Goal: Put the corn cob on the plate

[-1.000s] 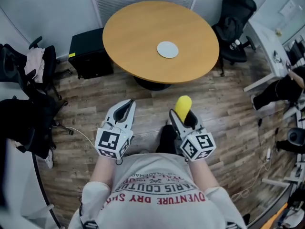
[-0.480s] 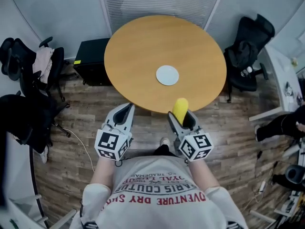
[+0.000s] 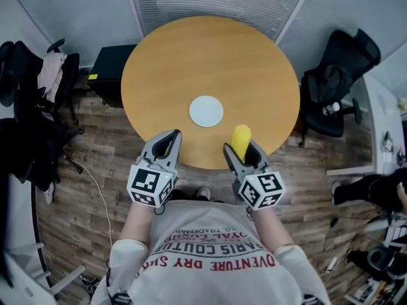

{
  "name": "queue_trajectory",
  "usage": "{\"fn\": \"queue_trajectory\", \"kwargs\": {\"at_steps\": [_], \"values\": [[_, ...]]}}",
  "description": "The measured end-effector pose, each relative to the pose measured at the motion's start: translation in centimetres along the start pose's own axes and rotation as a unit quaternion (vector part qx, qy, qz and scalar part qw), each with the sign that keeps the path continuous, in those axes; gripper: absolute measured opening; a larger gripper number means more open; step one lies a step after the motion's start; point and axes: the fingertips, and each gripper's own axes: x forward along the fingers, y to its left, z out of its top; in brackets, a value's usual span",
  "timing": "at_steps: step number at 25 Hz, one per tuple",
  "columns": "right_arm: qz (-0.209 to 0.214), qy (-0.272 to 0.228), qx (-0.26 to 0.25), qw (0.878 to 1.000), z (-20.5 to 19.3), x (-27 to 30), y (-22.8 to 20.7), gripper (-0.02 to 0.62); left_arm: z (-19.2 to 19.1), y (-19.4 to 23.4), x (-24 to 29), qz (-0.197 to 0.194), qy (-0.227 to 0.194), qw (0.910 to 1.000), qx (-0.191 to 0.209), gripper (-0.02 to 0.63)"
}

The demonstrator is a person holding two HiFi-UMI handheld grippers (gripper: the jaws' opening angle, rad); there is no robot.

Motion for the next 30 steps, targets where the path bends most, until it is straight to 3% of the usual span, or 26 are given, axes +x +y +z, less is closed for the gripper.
{"fn": "queue_trajectory", "kwargs": {"at_steps": [15,23,30], "values": [[-0.010,0.084,0.008,0.996,-1.9,11.4,-5.2,0.268,-1.9,7.4,9.8,-0.001,0.018,0.9992,-0.035,0.035],[-0.033,0.168,0.003,0.985,-7.1,18.2,-7.9,0.268,-3.6,11.5,13.4,-0.018,0.023,0.9987,-0.042,0.035],[-0.038,0.248,0.012,0.968,-12.0,22.5,-9.6,0.268,-6.6,14.2,14.9,-0.015,0.055,0.9971,-0.051,0.035]]}}
